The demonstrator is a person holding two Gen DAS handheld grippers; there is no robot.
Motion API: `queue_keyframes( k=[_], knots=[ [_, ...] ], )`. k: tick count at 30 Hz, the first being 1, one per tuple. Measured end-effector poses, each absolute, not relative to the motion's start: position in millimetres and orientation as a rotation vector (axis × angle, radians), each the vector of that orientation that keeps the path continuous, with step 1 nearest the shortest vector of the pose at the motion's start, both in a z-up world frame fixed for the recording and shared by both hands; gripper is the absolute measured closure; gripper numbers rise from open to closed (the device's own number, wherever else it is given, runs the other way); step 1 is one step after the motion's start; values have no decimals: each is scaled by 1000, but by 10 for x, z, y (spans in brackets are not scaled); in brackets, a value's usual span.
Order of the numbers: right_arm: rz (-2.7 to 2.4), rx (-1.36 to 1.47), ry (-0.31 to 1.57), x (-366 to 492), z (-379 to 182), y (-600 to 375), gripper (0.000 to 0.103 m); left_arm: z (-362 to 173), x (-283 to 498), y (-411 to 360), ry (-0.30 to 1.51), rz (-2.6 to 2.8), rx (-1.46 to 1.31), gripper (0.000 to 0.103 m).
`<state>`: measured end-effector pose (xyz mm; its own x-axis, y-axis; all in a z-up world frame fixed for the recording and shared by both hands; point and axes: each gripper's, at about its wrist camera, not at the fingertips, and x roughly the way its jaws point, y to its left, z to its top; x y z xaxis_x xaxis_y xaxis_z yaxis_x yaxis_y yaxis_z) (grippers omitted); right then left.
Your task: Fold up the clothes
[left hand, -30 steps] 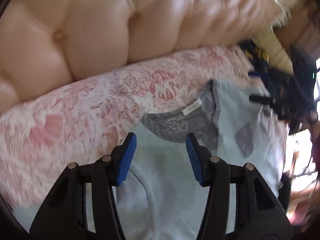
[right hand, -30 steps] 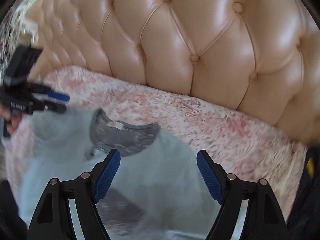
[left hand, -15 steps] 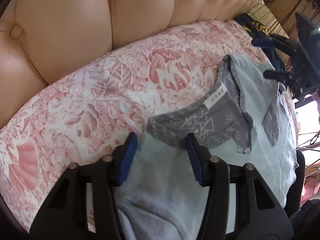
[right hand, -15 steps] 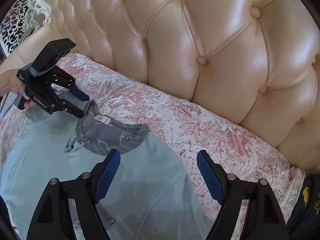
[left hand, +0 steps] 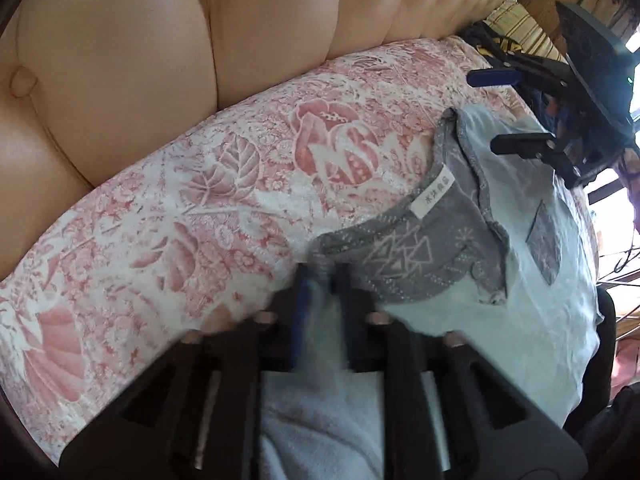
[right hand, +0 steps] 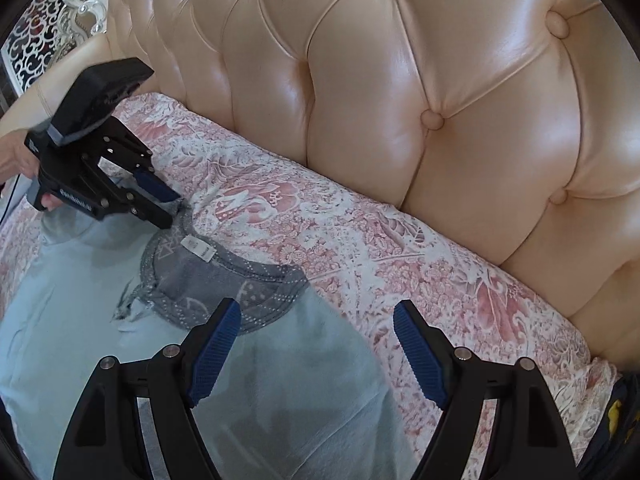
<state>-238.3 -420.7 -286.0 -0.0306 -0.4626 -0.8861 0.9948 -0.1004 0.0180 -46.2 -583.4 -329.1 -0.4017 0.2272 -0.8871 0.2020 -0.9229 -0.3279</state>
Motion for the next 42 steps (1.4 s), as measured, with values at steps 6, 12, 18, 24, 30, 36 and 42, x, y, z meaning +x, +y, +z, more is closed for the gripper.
queue_keyframes(
  k=[6, 12, 18, 24, 30, 36, 42],
  knots=[
    [-1417, 898, 824, -2365, -2936, -4346, 23, -3025, -379, -5706, -499, 2632, -1644, 93],
    [-1324, 937, 852, -2334, -3084, -4521, 39, -2948, -355, -5674, -477, 2661, -1630, 93],
    [-1325, 981, 806, -2386, -3082, -4488, 95, -2914, -353, -5648, -476, 2693, -1630, 93],
    [-1449, 964, 791, -2382, -2977, -4414, 97, -2843, -334, -5667, -510, 2758, -1620, 93],
    [-1587, 926, 813, -2316, -2931, -4385, 97, -2967, -386, -5691, -577, 2821, -1686, 93],
    [-1643, 973, 834, -2281, -3142, -4427, 95, -3139, -446, -5672, -673, 2825, -1741, 85],
    [-1822, 978, 666, -2442, -2759, -4177, 24, -2714, -22, -5912, -952, 3048, -1584, 34]
  ],
)
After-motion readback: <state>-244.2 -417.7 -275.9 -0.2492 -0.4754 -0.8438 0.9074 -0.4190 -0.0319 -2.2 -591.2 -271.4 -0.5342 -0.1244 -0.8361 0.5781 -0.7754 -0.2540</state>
